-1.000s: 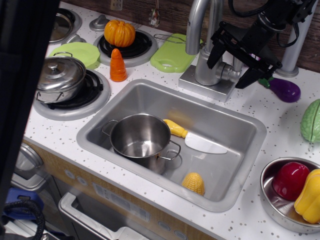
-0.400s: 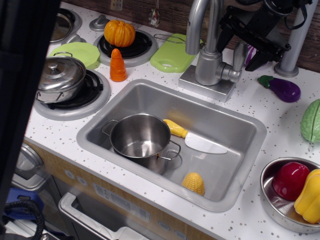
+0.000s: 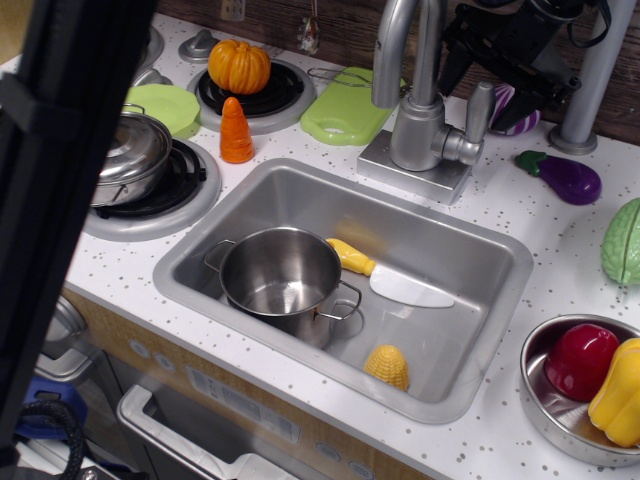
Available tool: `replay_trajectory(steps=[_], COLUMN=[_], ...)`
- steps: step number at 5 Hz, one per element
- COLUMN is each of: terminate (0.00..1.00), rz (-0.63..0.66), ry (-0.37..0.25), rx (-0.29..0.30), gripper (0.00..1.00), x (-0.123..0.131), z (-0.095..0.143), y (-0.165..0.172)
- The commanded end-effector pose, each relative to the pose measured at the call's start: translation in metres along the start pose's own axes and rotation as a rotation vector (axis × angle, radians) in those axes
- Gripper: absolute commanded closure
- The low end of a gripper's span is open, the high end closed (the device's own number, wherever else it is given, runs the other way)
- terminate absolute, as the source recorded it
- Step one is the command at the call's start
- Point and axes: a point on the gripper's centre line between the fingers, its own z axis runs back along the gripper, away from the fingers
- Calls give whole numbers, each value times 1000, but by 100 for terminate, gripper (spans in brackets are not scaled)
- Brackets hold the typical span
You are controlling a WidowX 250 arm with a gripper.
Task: Turn lever vertical to front
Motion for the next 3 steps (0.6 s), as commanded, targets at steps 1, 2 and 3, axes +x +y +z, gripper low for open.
replay_trajectory(steps=[1,2,3], terminate=[0,0,0], rz=[42,60,84], ry=[-46,-27,-7], rx=[-7,-19,-12], gripper=[100,100,100], x=[14,8,-2], z=[18,22,31], y=[13,8,2])
